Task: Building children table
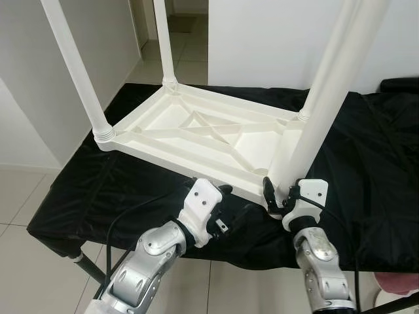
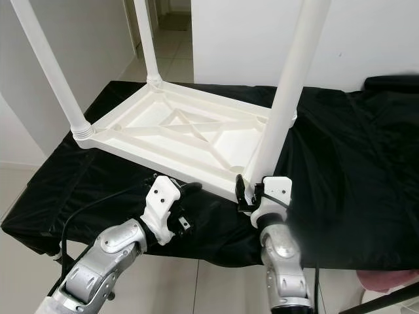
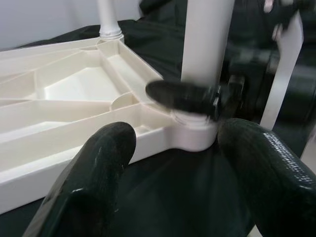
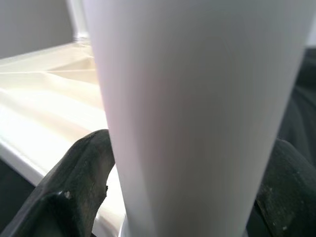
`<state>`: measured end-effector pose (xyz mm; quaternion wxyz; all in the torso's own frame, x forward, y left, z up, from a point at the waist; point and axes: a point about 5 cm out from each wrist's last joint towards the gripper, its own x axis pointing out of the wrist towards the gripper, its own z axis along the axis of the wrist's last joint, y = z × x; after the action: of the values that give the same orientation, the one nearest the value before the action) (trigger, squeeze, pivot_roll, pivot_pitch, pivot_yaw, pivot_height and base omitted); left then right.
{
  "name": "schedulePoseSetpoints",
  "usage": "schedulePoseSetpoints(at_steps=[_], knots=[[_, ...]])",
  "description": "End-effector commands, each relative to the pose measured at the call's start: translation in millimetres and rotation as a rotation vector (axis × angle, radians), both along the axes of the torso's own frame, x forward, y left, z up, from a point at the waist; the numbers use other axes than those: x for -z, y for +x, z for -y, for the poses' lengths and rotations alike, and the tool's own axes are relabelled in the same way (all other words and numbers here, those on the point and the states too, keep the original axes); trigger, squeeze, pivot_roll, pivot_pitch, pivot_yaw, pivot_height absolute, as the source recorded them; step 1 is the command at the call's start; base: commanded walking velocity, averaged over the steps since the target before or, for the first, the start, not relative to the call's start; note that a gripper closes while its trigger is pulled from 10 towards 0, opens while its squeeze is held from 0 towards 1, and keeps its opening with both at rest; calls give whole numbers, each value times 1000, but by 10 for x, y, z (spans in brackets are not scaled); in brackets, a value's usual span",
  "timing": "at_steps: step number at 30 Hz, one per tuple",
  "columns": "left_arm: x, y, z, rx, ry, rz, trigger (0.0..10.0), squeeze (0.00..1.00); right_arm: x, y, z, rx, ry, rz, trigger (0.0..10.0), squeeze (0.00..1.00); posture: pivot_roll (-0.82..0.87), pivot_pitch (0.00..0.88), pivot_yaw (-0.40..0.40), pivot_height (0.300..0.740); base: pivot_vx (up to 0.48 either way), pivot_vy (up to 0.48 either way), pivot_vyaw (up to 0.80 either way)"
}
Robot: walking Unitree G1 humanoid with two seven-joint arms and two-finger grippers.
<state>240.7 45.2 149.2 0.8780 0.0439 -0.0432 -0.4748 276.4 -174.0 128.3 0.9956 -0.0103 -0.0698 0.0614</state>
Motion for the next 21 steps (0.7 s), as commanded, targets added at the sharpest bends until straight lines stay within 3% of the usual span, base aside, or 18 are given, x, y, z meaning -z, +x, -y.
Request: schedulePoseSetpoints(at_steps=[1,6,8,18,19,20,21], knots=[[83,-52,2,49,61,18,10000,0,-40,26,4,-60,-12,24,10000,0,-5,0,46,740,0,0,0],[121,-6,-26,36,85,26,10000,0,-67,84,28,-191,-64,12,10000,0,-2,0,32,740,0,0,0],[115,47,-48,-4,73,31,10000,0,-66,142,60,-299,-126,-7,10000,0,-7,0,30,740,0,0,0],[101,100,-28,-15,74,55,10000,0,6,214,90,-432,-220,-59,10000,0,-14,0,27,740,0,0,0],[89,127,-27,-20,73,68,10000,0,35,214,102,-451,-228,-72,4235,0,-14,0,27,740,0,0,0],[89,127,-27,-20,73,68,10000,0,35,214,102,-451,-228,-72,4235,0,-14,0,27,740,0,0,0],[87,138,-29,-22,72,70,10000,0,46,213,107,-454,-227,-76,1647,0,-15,0,24,740,0,0,0]])
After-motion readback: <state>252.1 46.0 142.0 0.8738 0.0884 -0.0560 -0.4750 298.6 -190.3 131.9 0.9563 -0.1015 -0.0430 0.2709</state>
